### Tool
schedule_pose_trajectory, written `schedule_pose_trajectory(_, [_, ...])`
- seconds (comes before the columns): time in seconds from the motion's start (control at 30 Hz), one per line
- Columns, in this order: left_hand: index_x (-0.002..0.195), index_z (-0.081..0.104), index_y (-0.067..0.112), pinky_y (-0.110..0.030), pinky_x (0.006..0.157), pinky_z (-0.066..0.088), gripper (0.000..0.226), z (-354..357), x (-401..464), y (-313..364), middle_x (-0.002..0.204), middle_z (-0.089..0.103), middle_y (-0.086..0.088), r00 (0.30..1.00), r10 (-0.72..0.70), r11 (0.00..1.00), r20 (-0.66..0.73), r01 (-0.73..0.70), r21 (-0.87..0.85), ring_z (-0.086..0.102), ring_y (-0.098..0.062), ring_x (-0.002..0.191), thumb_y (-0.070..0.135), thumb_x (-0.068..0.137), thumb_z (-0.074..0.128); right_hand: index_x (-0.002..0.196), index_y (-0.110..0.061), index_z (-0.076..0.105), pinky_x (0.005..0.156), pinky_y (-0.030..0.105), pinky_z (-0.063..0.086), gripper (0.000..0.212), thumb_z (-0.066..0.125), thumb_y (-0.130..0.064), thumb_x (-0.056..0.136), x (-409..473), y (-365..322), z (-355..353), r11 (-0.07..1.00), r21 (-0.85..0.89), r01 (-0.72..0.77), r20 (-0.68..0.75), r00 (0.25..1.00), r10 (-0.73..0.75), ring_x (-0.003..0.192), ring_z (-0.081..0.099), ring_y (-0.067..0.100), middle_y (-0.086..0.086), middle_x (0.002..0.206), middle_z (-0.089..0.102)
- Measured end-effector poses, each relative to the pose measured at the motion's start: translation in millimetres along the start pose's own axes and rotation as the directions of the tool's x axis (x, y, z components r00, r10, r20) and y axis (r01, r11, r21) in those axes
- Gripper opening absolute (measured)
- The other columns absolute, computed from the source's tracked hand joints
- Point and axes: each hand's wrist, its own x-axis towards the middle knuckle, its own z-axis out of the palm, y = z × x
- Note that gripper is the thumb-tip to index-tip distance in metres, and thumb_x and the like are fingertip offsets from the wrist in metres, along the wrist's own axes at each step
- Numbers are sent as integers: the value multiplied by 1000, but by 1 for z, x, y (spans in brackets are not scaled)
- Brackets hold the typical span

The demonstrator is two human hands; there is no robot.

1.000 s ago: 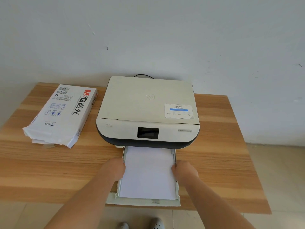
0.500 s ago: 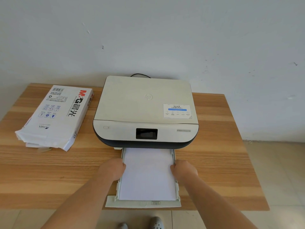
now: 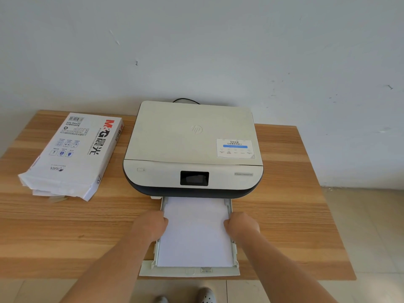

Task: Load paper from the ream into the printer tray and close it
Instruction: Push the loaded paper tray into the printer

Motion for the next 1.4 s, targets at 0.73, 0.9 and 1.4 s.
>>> schedule_pose_trajectory(0.73, [103,60,15,-26,76,50,29,0,2,1,92,61,-1,1000,-7,1000,-5,7,25,59,-14,86,31,97,36,99,-16,60,55,26,40,27,34,-18,92,-6,-3,-1,998,-55,14,-48,999,-16,66,54,18,0,80,58])
schedule_pose_trajectory(0.9, [111,59,12,-28,84,51,30,1,2,4,108,63,-4,1000,16,995,-7,-15,102,60,-17,96,26,98,35,106,-15,61,62,27,44,31,34,-16,92,-4,-6,0,999,-45,6,-40,999,-8,75,57,21,2,87,58])
schedule_pose_trajectory(1.4, [109,59,12,-36,80,49,31,-2,0,8,108,65,-8,1000,-16,990,-21,19,142,62,-26,99,30,95,37,105,-16,60,60,27,43,28,36,-18,91,-3,-2,2,1000,11,26,-40,999,-26,78,58,22,1,88,59])
